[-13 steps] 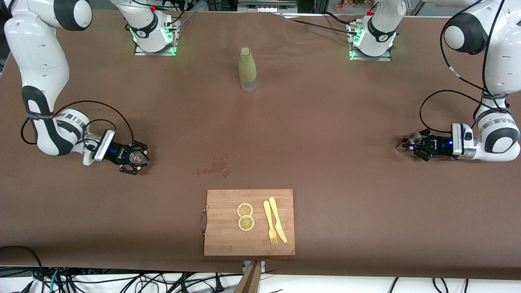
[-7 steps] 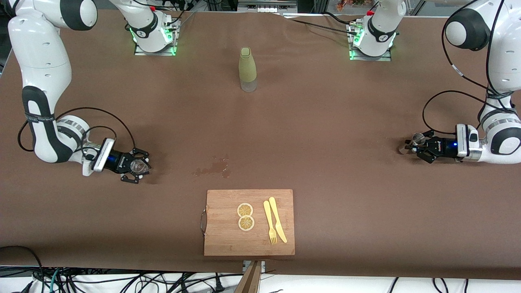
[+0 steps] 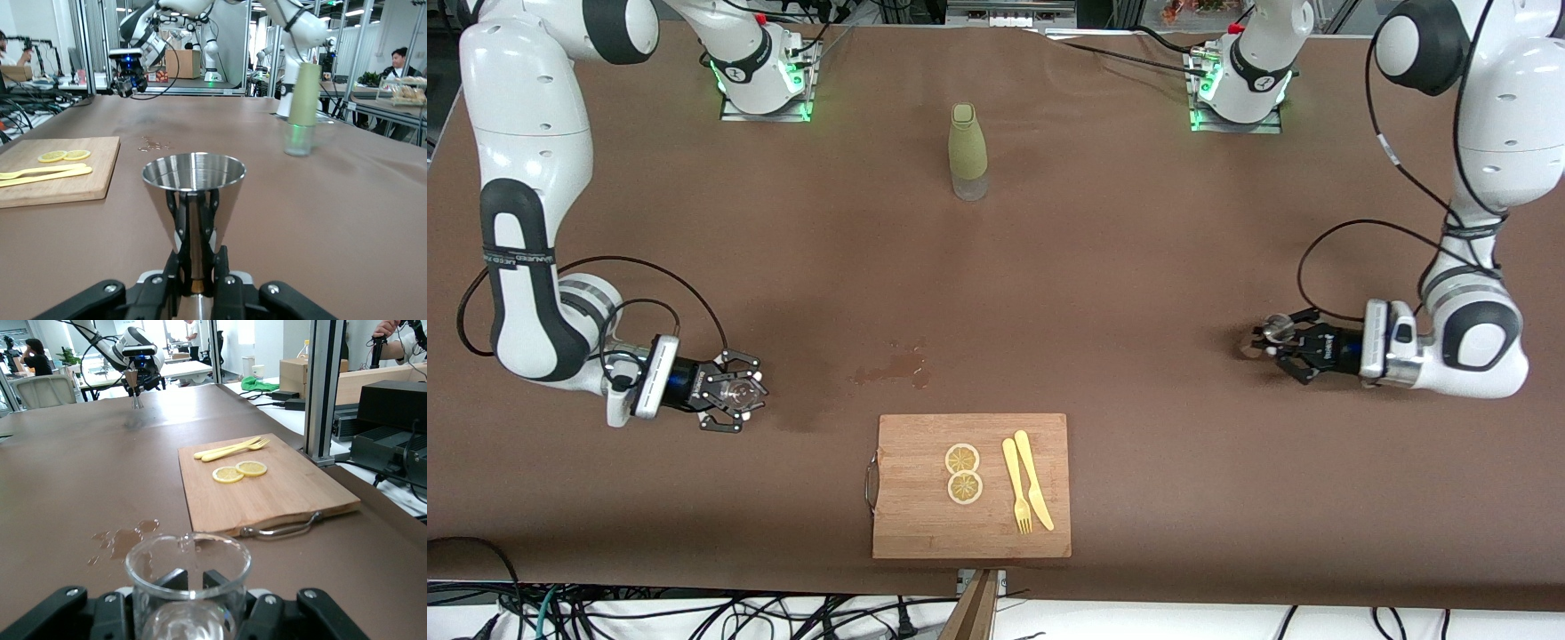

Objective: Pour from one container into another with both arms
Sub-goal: 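Lift the glass cup with the right gripper while the left gripper raises the jigger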

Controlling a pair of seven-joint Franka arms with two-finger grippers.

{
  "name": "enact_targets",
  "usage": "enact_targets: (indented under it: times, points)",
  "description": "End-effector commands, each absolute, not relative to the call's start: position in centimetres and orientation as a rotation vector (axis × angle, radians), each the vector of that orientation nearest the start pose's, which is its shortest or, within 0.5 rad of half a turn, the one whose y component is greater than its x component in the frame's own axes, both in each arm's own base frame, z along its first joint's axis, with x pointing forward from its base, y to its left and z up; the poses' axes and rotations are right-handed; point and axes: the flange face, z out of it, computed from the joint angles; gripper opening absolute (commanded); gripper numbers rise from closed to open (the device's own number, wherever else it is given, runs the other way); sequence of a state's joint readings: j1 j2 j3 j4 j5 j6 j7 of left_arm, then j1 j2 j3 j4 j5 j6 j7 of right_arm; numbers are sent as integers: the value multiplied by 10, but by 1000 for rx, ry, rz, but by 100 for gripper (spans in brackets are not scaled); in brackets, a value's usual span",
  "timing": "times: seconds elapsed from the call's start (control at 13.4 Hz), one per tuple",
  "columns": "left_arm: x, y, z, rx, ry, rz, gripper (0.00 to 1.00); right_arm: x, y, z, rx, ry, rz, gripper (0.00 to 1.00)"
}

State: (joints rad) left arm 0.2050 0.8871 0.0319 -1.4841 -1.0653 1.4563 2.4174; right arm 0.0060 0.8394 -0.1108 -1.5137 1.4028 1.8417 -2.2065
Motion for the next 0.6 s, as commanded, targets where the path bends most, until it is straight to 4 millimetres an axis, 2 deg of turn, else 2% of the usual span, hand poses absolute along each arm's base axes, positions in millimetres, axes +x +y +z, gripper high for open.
enact_targets:
  times: [0.0,0.15,0.22,0.3,0.37,0.52]
  points:
    - [655,-12,174,1250,-1465,898,0,707,49,188,-1723,-1304,-1028,19]
    - [662,-60,170,1267,-1448,947,0,710,70,194,-1781,-1286,-953,19]
    - [666,-92,169,1276,-1442,972,0,718,80,208,-1792,-1329,-929,19]
    - [666,-127,170,1281,-1475,969,0,721,87,214,-1803,-1359,-883,19]
    - [664,-161,170,1287,-1496,964,0,720,88,214,-1821,-1365,-840,19]
    - [659,-212,169,1355,-1425,1014,0,718,108,215,-1802,-1378,-821,19]
